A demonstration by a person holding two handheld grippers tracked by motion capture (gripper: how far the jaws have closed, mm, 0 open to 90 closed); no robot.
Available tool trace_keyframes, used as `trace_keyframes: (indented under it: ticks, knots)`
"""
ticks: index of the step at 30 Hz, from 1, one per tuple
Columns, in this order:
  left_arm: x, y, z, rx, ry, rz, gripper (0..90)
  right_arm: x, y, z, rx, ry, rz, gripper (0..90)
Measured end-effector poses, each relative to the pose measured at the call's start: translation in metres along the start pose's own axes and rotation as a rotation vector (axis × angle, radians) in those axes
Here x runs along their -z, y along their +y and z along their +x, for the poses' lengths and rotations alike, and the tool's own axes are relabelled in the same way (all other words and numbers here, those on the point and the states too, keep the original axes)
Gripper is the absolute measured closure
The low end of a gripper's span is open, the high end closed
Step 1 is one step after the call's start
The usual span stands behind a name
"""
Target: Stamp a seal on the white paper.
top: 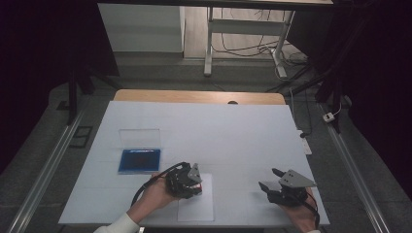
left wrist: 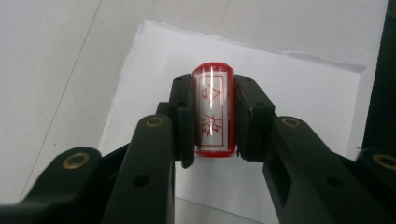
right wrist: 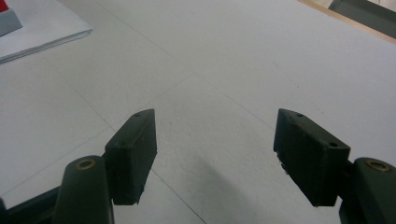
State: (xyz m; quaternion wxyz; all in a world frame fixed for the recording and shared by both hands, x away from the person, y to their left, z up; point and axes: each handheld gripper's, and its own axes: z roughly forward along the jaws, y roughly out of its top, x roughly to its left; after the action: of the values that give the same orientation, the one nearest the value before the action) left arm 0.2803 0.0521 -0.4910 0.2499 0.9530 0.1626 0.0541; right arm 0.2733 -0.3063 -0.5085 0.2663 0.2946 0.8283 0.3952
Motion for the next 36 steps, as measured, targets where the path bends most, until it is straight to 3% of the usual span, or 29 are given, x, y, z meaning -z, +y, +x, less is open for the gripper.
trace_keyframes:
  ticks: [7, 14, 28, 36]
  knots:
    - [0.001, 0.001, -0.005, -0.019, 0.031, 0.001, 70.7, 0.000, -0.001, -0.002, -0.004, 0.002, -0.007, 29.5]
    - [0.004, 0.004, -0.008, -0.020, 0.031, -0.024, 70.4, 0.002, -0.001, -0.002, -0.005, -0.001, -0.010, 29.5]
    - [0.027, 0.002, -0.001, 0.029, -0.020, -0.147, 70.3, 0.004, -0.002, -0.003, -0.007, -0.010, -0.008, 29.6]
    - [0.050, -0.004, 0.007, 0.056, -0.011, -0.203, 70.3, 0.004, -0.003, -0.003, -0.010, -0.006, -0.013, 29.6]
